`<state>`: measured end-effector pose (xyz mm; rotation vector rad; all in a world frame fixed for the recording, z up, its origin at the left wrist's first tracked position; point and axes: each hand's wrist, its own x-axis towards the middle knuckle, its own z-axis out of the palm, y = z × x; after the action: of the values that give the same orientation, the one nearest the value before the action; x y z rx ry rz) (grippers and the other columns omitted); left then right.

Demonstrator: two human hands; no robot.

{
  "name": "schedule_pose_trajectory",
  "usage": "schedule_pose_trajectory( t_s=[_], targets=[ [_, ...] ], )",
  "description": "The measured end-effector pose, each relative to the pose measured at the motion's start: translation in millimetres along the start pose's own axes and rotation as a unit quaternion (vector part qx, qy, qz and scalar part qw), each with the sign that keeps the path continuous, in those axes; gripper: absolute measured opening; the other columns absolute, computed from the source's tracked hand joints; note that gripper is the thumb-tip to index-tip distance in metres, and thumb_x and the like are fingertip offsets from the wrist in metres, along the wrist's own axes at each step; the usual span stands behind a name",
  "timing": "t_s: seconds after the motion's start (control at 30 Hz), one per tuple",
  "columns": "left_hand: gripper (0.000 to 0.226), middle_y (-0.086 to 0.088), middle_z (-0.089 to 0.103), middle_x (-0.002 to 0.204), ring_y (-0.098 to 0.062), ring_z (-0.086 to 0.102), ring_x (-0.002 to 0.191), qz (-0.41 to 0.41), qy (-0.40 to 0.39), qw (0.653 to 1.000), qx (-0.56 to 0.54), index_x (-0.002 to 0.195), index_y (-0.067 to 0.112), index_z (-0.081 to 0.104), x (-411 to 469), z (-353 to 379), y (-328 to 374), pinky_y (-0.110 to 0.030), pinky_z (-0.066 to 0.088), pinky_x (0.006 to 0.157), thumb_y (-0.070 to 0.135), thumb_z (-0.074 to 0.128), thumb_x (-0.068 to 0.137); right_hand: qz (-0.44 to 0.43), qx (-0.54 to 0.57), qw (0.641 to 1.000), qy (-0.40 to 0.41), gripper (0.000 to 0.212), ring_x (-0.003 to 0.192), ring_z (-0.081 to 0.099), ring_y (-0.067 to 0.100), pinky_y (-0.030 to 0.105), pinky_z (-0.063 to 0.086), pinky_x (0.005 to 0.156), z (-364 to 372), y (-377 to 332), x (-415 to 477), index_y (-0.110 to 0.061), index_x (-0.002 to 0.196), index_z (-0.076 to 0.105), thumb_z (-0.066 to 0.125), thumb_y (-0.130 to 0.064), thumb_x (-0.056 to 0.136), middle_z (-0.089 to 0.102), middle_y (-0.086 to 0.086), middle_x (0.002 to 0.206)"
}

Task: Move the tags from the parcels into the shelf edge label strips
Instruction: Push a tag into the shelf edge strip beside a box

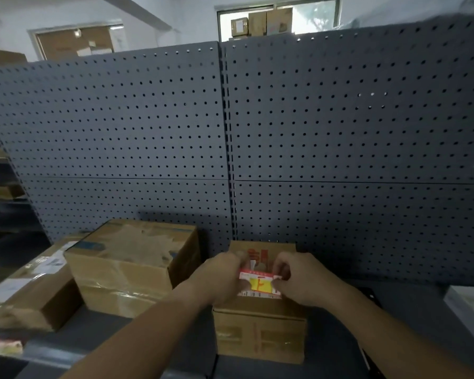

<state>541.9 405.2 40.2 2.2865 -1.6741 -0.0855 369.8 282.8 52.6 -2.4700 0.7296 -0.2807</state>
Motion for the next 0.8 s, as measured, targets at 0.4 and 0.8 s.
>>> schedule_pose_trajectory(
  t_s=[0.4, 0.8],
  targets=[
    [0.044, 0.011, 0.053, 0.120, -0.008, 0.052, 0.110, -0.010, 0.110, 0.993, -0.033, 0.127, 0.032, 0.047, -6.2, -10.5, 6.6, -0.028, 0.048, 0.094, 0.042, 0.064, 0.087, -0.012, 0.051, 0.992, 0.117, 0.008, 0.076, 0.062, 0.001, 0.017, 0.050, 0.059, -8.9, 1.0, -8.8, -0.032, 0.084, 0.066, 0.070, -0.027, 0.088, 0.065, -0.013, 0.085],
    [0.047, 0.006, 0.051, 0.121, -0.015, 0.049, 0.112, 0.187, 0.072, 0.979, -0.048, 0.132, 0.026, 0.049, 27.4, 14.3, 96.0, -0.028, 0.043, 0.094, 0.042, 0.060, 0.089, 0.205, 0.029, 0.915, 0.347, 0.013, 0.066, 0.060, 0.000, 0.010, 0.043, 0.051, -47.2, 27.1, -130.3, -0.027, 0.075, 0.065, 0.067, -0.021, 0.086, 0.066, -0.012, 0.071]
  ],
)
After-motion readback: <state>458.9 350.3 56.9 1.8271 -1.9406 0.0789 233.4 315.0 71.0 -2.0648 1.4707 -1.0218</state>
